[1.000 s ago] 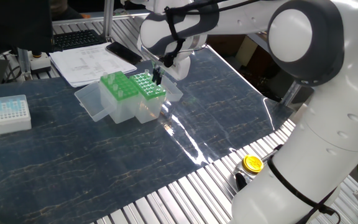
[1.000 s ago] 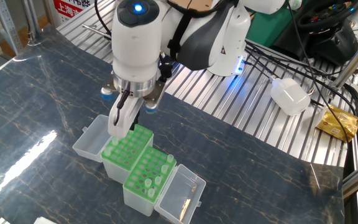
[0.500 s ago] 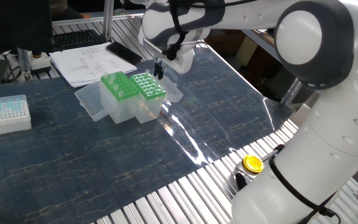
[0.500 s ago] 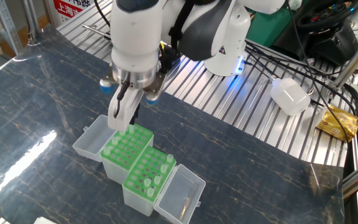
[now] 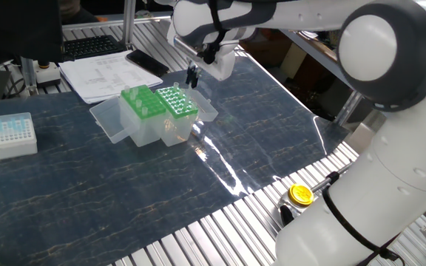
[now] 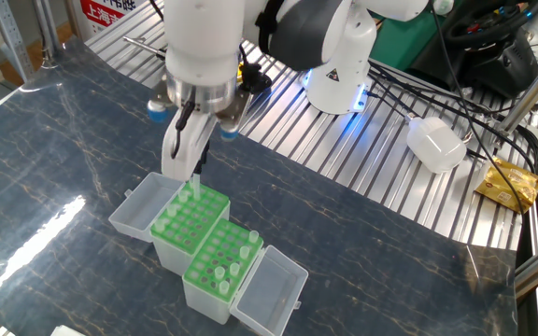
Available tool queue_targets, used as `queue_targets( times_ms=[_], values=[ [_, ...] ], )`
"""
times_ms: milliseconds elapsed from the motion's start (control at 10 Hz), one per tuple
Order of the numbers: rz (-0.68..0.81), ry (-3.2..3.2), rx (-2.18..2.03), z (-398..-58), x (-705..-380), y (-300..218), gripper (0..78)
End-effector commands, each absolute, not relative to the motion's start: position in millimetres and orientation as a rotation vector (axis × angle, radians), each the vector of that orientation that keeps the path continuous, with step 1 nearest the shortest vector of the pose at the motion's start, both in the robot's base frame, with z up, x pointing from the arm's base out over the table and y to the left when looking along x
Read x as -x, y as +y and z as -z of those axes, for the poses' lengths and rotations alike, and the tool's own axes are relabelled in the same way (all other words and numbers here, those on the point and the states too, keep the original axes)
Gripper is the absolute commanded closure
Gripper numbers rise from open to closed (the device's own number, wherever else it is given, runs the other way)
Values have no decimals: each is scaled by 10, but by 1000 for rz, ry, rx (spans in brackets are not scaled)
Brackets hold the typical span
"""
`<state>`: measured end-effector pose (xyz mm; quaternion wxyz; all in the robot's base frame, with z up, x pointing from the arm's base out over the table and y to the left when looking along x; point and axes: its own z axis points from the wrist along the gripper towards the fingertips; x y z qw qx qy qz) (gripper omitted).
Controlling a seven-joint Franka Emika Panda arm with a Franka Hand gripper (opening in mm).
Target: Transfer all large pipette tips from one holder to another
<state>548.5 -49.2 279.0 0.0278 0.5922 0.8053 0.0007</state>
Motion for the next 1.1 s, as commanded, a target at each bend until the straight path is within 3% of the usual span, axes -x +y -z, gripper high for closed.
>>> queue_targets(
  times_ms=[100,1100],
  values=[
    [-9,2484,-1815,-2993,-5459,-486,764],
    [-11,2479,-1804,-3397,-5434,-484,764]
  ],
)
